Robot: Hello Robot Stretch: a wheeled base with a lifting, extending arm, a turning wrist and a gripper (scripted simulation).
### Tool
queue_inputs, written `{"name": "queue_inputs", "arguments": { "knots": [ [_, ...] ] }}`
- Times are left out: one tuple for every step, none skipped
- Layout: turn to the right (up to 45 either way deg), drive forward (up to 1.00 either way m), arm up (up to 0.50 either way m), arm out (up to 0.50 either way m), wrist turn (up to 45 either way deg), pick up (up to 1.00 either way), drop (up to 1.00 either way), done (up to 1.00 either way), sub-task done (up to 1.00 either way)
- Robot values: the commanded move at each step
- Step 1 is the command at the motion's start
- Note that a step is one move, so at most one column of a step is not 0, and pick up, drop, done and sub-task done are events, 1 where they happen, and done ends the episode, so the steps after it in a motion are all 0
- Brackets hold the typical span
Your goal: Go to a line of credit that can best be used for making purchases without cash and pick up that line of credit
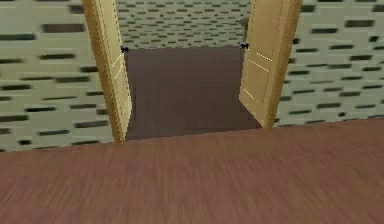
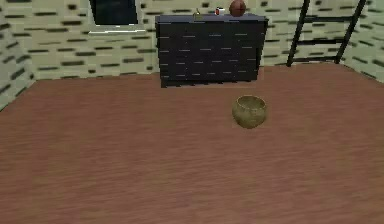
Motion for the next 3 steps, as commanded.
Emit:
{"name": "queue_inputs", "arguments": {
  "knots": [
    [0.0, 1.0, 0.0, 0.0, 0.0, 0.0, 0.0, 0.0, 0.0],
    [-3.0, 0.0, 0.0, 0.0, 0.0, 0.0, 0.0, 0.0, 0.0],
    [0.0, 0.75, 0.0, 0.0, 0.0, 0.0, 0.0, 0.0, 0.0]
  ]
}}
